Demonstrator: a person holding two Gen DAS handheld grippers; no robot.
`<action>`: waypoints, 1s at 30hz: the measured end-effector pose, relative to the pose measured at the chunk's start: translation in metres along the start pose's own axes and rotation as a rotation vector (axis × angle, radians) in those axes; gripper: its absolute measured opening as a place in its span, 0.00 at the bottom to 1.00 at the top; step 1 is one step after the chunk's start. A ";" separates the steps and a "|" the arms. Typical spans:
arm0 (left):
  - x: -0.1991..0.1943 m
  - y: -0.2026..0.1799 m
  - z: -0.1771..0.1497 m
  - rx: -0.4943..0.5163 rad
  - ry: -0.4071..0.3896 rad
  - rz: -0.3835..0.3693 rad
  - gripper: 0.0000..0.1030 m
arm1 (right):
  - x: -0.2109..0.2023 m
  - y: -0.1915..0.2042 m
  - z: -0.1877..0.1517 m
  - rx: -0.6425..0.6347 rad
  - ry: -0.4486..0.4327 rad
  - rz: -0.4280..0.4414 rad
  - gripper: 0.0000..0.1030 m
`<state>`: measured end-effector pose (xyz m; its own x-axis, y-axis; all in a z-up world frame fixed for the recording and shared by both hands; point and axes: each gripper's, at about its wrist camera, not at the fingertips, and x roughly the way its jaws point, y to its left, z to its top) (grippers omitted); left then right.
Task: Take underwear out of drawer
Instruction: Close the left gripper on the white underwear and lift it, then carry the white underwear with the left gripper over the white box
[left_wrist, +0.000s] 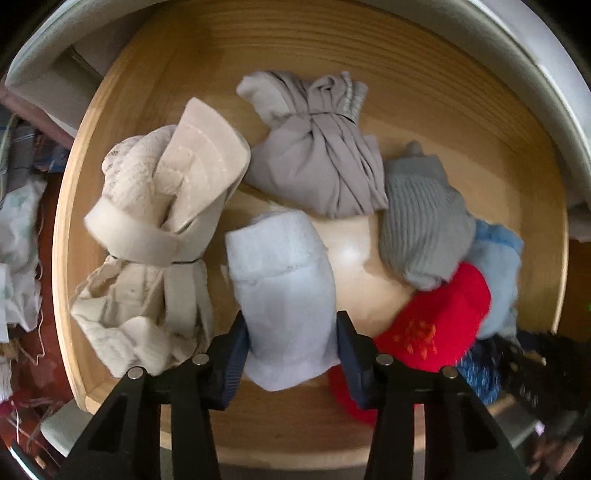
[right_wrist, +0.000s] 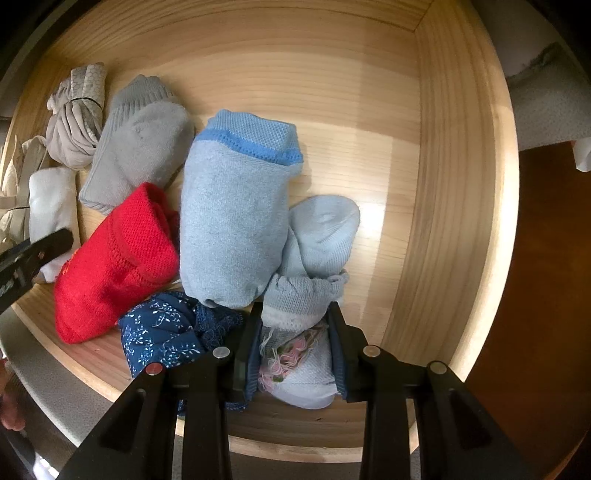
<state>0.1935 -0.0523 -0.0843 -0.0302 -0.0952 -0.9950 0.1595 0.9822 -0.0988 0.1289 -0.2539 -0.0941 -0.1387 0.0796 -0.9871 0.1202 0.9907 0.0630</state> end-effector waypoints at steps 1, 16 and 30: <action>-0.001 0.001 -0.001 0.016 -0.002 0.000 0.44 | 0.000 0.000 0.000 0.000 0.000 0.001 0.30; -0.024 -0.014 -0.031 0.176 -0.028 -0.005 0.44 | 0.004 -0.003 0.004 0.001 0.015 -0.005 0.30; -0.082 0.008 -0.060 0.247 -0.105 -0.017 0.44 | 0.005 0.001 0.007 0.002 0.015 -0.013 0.30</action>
<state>0.1383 -0.0267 -0.0029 0.0657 -0.1402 -0.9879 0.3965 0.9122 -0.1031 0.1349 -0.2528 -0.1001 -0.1555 0.0681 -0.9855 0.1206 0.9915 0.0495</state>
